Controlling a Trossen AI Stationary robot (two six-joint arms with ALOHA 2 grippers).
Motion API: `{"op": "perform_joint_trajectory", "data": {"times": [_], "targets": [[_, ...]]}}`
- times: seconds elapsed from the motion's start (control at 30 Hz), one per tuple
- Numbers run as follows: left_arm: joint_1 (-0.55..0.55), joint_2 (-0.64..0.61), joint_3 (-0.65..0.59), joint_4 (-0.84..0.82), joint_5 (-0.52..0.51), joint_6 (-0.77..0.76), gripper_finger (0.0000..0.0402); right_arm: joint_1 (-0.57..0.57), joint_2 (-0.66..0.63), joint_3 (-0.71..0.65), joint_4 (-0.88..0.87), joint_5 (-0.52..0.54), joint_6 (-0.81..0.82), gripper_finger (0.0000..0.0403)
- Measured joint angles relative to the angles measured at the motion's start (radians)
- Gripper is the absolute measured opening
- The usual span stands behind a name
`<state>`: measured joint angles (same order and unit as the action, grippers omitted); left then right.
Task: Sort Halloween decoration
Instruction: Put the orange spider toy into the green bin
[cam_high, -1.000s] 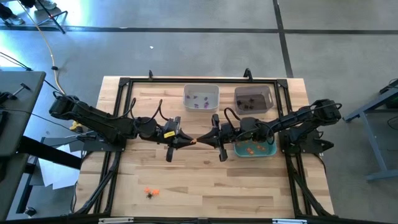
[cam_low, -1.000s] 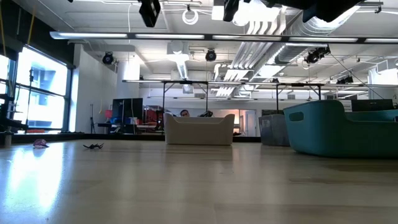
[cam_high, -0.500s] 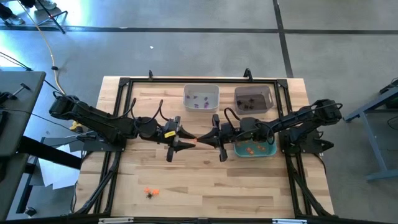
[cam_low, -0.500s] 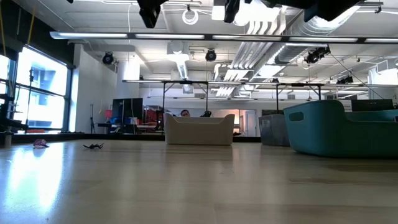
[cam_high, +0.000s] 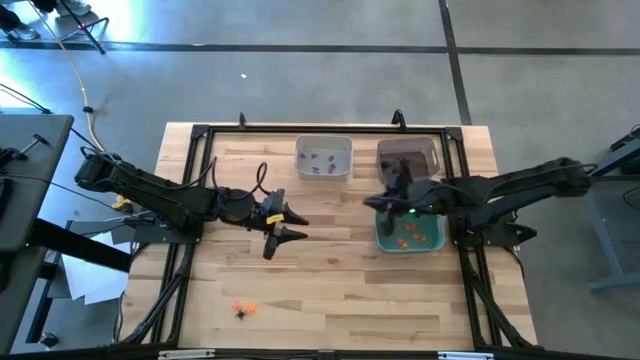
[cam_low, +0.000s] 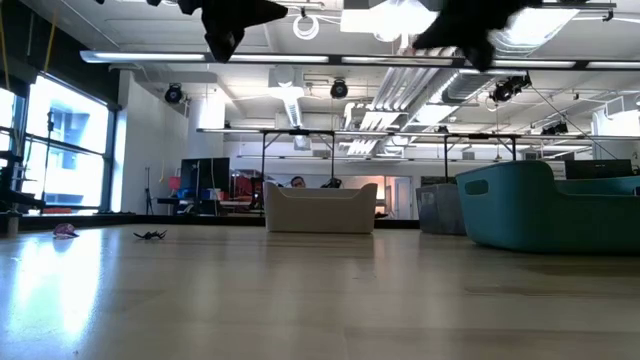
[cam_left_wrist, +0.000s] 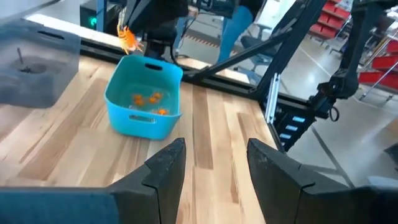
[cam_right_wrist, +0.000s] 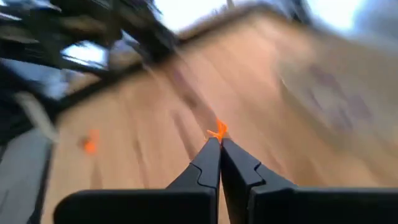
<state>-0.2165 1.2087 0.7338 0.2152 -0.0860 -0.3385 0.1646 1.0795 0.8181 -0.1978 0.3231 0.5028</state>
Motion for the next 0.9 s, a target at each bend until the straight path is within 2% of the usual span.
{"op": "perform_joint_trajectory", "data": {"times": [0.1, 0.23, 0.33, 0.43, 0.6, 0.9], "targets": [[0.000, 0.000, 0.000, -0.018, 0.000, 0.001, 0.0161, 0.017, -0.068, 0.000, -0.328, 0.032, 0.251, 0.0000], [0.000, 0.000, 0.000, -0.030, -0.001, 0.001, 0.0161, 0.058, -0.086, 0.000, -0.697, 0.047, 0.543, 0.0000], [0.000, 0.000, 0.000, -0.035, -0.001, 0.001, 0.0161, 0.086, -0.073, -0.012, -0.850, 0.047, 0.693, 0.0000], [0.000, 0.000, 0.000, -0.036, -0.002, 0.001, 0.0161, 0.098, -0.071, -0.055, -0.856, 0.025, 0.749, 0.0000], [0.000, 0.000, 0.000, -0.043, -0.003, 0.002, 0.0161, 0.099, -0.071, -0.171, -0.762, -0.095, 0.756, 0.0000], [0.000, 0.000, 0.000, -0.047, -0.004, 0.011, 0.0161, 0.097, -0.071, -0.298, -0.631, -0.110, 0.781, 0.0000]]}}
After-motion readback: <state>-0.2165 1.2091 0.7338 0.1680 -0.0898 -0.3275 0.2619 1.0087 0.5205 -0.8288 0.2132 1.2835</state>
